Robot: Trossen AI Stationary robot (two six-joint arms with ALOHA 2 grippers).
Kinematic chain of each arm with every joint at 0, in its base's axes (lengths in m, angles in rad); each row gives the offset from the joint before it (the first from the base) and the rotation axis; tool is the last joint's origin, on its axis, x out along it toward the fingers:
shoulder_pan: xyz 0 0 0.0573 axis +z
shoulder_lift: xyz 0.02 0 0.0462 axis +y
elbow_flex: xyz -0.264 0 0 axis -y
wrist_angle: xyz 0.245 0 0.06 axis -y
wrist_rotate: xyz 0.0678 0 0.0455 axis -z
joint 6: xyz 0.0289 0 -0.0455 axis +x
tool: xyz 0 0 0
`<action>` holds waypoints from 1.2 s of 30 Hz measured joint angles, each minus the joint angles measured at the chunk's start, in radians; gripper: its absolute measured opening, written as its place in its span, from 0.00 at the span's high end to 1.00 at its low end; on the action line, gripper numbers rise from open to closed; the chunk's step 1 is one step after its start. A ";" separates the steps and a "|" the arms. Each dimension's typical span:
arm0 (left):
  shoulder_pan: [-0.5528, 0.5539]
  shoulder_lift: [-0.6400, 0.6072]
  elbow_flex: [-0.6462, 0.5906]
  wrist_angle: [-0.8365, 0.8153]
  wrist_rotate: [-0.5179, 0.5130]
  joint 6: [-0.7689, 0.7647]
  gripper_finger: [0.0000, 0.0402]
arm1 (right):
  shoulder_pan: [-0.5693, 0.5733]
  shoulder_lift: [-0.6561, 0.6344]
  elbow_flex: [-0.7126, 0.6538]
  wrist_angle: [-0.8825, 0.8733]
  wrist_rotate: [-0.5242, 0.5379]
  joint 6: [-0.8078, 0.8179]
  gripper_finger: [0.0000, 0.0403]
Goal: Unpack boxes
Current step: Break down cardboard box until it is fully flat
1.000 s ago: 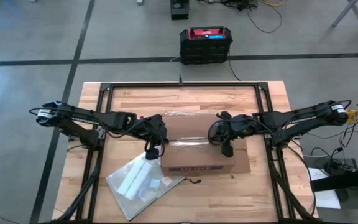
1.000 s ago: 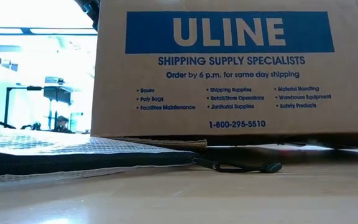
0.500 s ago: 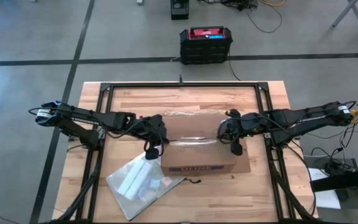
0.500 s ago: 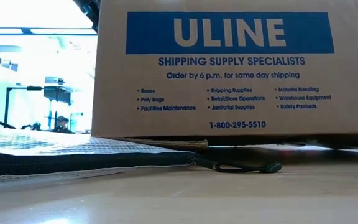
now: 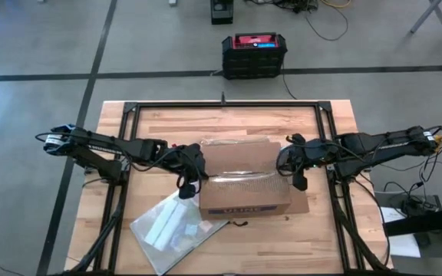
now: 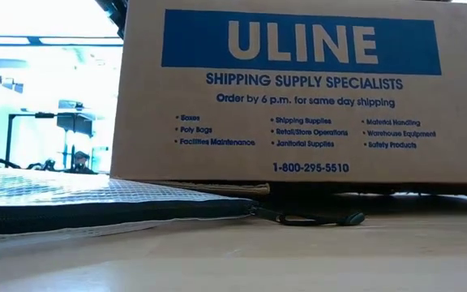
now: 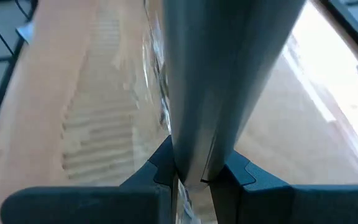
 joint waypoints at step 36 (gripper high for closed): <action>0.000 0.001 -0.003 0.023 -0.006 -0.029 1.00 | 0.089 0.061 -0.105 0.385 0.102 -0.025 0.90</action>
